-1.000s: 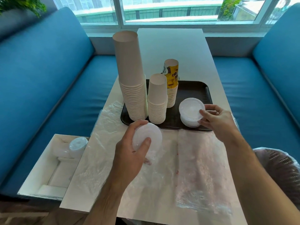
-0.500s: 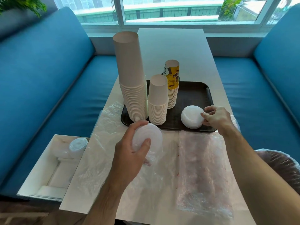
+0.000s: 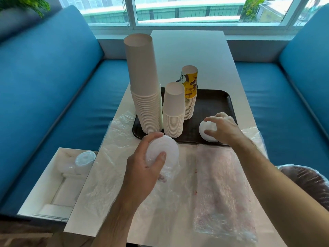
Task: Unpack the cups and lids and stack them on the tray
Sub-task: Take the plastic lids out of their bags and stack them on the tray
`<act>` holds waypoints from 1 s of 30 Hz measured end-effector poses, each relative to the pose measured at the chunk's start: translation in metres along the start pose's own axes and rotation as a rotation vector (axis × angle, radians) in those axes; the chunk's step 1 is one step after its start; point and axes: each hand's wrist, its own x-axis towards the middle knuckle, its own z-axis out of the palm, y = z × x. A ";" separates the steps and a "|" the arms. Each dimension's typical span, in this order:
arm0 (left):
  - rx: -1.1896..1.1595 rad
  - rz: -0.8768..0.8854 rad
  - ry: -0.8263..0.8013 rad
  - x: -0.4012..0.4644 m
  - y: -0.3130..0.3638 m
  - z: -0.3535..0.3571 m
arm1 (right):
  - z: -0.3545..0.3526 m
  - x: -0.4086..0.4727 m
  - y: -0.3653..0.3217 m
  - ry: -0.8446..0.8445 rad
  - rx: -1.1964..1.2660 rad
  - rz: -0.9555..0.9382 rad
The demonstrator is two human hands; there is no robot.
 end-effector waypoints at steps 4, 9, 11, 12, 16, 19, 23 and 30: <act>-0.008 -0.010 -0.002 0.000 -0.002 0.000 | 0.000 0.005 -0.001 -0.011 -0.059 0.003; 0.011 -0.001 0.001 0.002 0.000 0.000 | 0.006 0.005 -0.006 0.041 -0.024 0.074; 0.009 0.003 0.005 0.002 0.000 0.000 | 0.012 0.002 -0.010 0.080 0.019 0.115; 0.003 0.005 0.010 0.002 0.000 0.000 | 0.013 0.001 -0.011 0.099 0.043 0.131; 0.011 0.011 0.029 0.002 -0.003 0.001 | 0.014 -0.002 -0.016 0.134 0.129 0.162; 0.015 0.019 0.027 0.000 -0.002 -0.001 | 0.004 -0.006 -0.020 0.135 0.164 0.156; -0.043 0.012 0.005 -0.004 0.001 -0.001 | -0.016 -0.023 -0.037 0.187 0.208 -0.002; -0.094 0.012 -0.038 -0.005 0.005 0.002 | -0.044 -0.089 -0.095 -0.016 0.538 -0.364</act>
